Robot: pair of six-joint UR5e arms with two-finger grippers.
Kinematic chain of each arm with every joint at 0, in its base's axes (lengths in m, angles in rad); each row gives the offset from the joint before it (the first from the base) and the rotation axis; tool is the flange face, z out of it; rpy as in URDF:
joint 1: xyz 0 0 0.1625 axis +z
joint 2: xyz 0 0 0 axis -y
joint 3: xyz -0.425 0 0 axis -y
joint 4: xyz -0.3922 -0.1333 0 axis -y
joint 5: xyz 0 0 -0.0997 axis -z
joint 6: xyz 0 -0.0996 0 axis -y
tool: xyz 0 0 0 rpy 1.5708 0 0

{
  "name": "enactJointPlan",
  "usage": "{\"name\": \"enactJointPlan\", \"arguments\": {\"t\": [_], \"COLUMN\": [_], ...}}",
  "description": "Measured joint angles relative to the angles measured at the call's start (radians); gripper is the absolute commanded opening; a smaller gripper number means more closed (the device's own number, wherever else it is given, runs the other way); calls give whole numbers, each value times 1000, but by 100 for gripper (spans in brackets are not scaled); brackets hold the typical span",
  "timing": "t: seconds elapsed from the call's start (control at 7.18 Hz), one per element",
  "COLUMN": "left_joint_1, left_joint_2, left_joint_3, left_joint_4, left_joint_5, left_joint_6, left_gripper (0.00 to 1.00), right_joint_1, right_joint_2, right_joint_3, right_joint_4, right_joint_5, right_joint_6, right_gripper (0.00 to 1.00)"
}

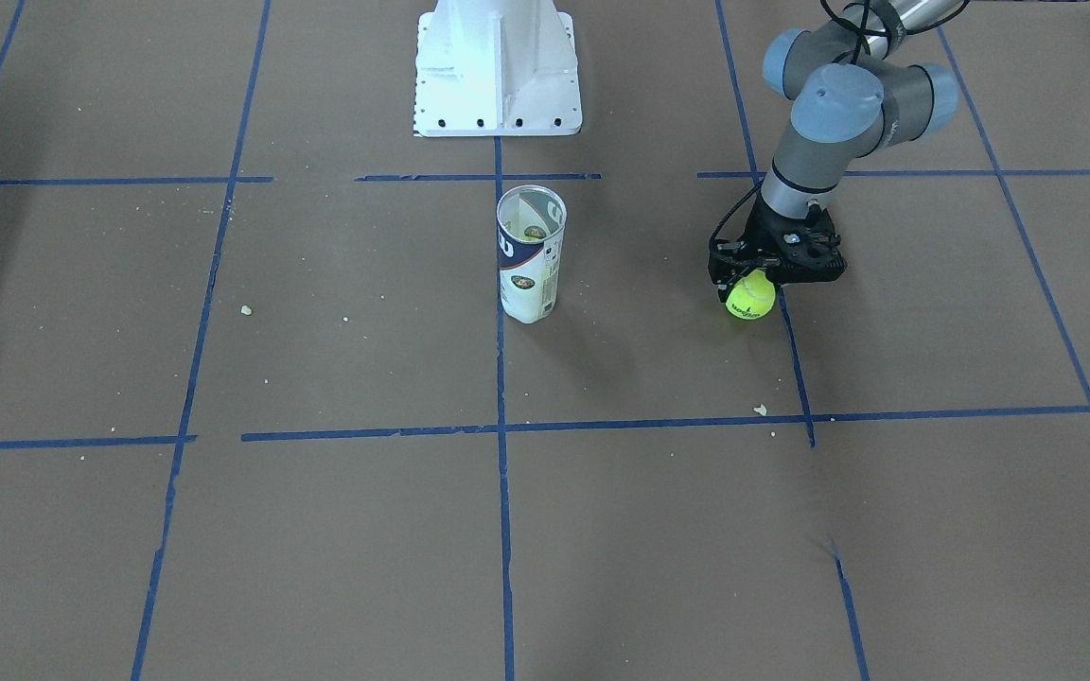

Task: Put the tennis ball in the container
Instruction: 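Close the left gripper around the tennis ball, then lift the ball with the left gripper and carry it over the clear cup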

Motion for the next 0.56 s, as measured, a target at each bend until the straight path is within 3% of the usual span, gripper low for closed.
{"name": "enactJointPlan", "arguments": {"t": [0.28, 0.56], "left_joint_1": [-19, -84], "left_joint_2": [2, -70], "left_joint_3": [-107, -220], "left_joint_4": [77, 275], "left_joint_5": [-5, -24], "left_joint_6": [6, 12], "left_gripper": [0, 0], "right_joint_1": [0, 0], "right_joint_2": [0, 1], "right_joint_3": [0, 0], "right_joint_4": [0, 0], "right_joint_5": [0, 0], "right_joint_6": [0, 0], "right_gripper": [100, 100]}}
